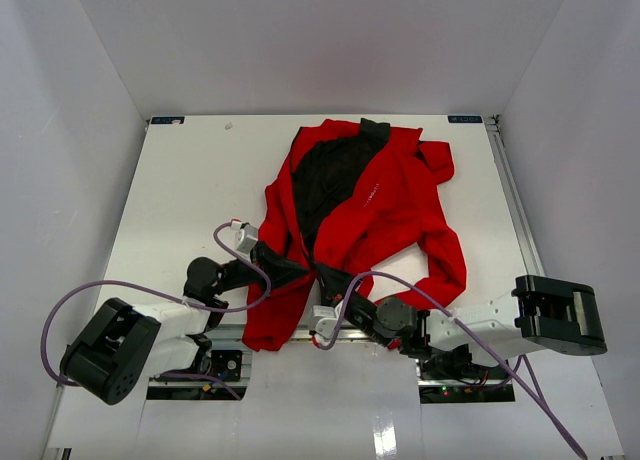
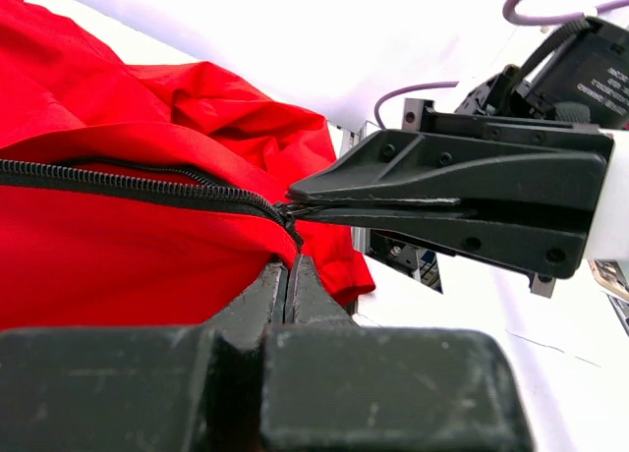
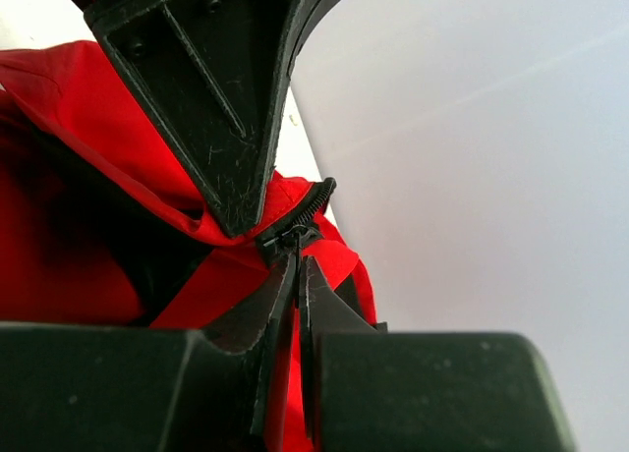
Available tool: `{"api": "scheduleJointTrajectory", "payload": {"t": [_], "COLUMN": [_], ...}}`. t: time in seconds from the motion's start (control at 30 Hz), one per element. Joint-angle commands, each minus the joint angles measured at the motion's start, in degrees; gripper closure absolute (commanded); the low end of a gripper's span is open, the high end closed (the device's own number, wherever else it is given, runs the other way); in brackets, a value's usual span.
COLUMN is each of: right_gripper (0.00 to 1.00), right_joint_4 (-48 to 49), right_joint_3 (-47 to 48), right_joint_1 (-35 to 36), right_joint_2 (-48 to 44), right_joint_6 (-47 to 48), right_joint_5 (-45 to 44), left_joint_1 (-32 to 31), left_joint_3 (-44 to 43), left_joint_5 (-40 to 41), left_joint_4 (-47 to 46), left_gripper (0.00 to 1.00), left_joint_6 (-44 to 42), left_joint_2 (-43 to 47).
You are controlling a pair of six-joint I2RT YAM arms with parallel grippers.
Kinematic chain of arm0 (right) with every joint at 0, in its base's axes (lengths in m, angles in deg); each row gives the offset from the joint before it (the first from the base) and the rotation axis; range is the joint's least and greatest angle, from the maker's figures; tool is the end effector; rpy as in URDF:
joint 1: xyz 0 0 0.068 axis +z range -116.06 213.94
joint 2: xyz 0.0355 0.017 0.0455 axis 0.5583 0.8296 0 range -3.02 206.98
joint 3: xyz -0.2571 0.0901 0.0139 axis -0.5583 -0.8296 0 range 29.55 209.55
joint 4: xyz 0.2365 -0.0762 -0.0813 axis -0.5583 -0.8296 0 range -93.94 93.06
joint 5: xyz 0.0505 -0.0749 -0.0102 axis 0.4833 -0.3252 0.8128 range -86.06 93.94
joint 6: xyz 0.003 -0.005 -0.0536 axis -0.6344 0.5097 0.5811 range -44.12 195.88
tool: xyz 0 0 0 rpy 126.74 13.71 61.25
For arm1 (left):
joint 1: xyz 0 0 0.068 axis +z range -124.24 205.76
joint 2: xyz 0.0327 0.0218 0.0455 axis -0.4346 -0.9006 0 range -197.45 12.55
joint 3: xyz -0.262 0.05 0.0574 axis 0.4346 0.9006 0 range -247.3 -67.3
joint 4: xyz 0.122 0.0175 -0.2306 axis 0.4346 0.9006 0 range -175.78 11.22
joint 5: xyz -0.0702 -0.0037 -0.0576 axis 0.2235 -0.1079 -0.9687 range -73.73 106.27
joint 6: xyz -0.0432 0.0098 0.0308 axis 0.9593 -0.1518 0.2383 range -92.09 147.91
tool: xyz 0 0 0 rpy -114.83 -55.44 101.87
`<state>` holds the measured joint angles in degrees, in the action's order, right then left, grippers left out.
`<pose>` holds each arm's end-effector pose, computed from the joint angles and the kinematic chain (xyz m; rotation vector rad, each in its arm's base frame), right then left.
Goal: Zip up the jacket
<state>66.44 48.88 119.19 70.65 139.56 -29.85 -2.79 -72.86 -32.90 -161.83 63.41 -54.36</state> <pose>0.0396 0.2371 0.2190 -1.1782 0.8289 -0.1072 0.1459 -0.1101 0.1948 0.7215 1.4041 -1.4601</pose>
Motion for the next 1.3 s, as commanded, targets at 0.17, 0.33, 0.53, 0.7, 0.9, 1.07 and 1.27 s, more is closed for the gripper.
{"api": "scheduleJointTrajectory", "payload": {"t": [0.17,0.33,0.53,0.7,0.9,1.07,1.27], "right_gripper": [0.92,0.92,0.92,0.92,0.92,0.92,0.92], "right_joint_4": [-7.0,-9.7,-9.7,-10.0,-11.0,-21.3,-35.4], "right_joint_3": [5.8,7.7,8.7,10.0,14.0,20.5,25.3], "right_joint_1": [-3.7,-5.5,-7.1,-8.8,-11.7,-13.8,-14.2], "right_joint_2": [-2.5,-4.1,-6.4,-5.6,-3.3,-1.0,-1.7], "right_joint_6": [-4.8,-4.5,-3.9,-4.3,-5.7,-12.6,-20.5], "right_joint_5": [2.1,3.4,4.6,5.9,5.5,5.7,6.3], "left_joint_1": [-0.1,-0.2,-0.2,-0.2,-0.5,-1.5,-1.9], "left_joint_3": [1.1,-0.7,-1.0,-1.3,-1.3,-2.2,-0.6], "left_joint_5": [-6.5,-9.1,-9.5,-9.2,-8.0,-2.2,5.3], "left_joint_4": [-4.9,-6.7,-8.8,-6.8,-4.9,8.7,28.3], "left_gripper": [1.0,1.0,1.0,1.0,1.0,1.0,1.0], "left_joint_6": [1.7,4.2,5.4,4.7,5.5,7.4,8.6], "left_joint_2": [-1.1,-4.9,-7.9,-6.5,-6.0,-3.4,9.4]}}
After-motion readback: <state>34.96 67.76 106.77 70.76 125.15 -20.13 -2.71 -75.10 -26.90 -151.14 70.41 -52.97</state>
